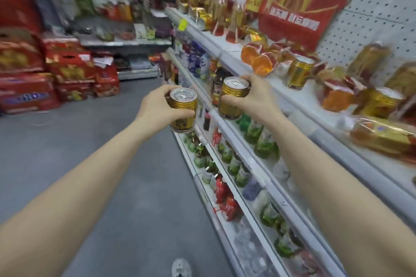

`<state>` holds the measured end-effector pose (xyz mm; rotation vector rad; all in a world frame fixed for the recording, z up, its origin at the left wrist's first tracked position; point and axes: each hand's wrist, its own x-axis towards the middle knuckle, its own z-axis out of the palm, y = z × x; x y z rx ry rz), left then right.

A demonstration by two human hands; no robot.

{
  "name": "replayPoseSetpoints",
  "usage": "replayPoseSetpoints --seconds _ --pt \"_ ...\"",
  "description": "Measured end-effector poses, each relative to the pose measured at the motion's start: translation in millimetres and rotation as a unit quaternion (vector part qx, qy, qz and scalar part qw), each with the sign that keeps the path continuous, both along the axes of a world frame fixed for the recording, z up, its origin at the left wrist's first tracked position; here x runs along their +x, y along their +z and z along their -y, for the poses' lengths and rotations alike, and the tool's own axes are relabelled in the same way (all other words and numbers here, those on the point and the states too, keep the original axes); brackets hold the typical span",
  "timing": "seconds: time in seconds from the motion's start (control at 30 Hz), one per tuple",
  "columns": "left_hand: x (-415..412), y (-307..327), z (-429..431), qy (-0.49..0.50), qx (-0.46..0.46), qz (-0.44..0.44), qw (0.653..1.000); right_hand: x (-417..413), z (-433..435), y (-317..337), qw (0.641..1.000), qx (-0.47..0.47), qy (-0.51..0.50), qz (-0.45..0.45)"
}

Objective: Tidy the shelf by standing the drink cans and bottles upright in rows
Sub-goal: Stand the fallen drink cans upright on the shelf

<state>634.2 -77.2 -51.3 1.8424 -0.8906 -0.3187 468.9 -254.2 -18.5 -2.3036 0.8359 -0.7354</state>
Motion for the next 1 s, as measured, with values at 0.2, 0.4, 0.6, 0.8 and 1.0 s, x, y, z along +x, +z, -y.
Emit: replayPoseSetpoints --seconds 0.2,0.4,0.6,0.8,1.0 --pt "122.2 -5.4 33.5 0.055 0.006 -0.001 0.998 155.1 55.2 -3.0 0.998 0.01 0.068 0.004" --pt "238.4 -5.9 61.9 0.1 0.01 0.011 0.995 292.7 88.9 -2.6 0.992 0.012 0.122 0.014" --pt "369.0 -13.4 97.1 0.113 0.009 0.034 0.993 424.1 124.3 -9.4 0.99 0.003 0.138 0.021" --pt "503.2 -2.1 135.0 0.083 0.017 0.041 0.996 546.8 159.1 -8.7 0.993 0.01 0.112 0.035" --pt "617.9 0.8 180.5 0.071 0.016 0.037 0.997 652.7 200.2 -13.1 0.995 -0.008 0.087 0.038"
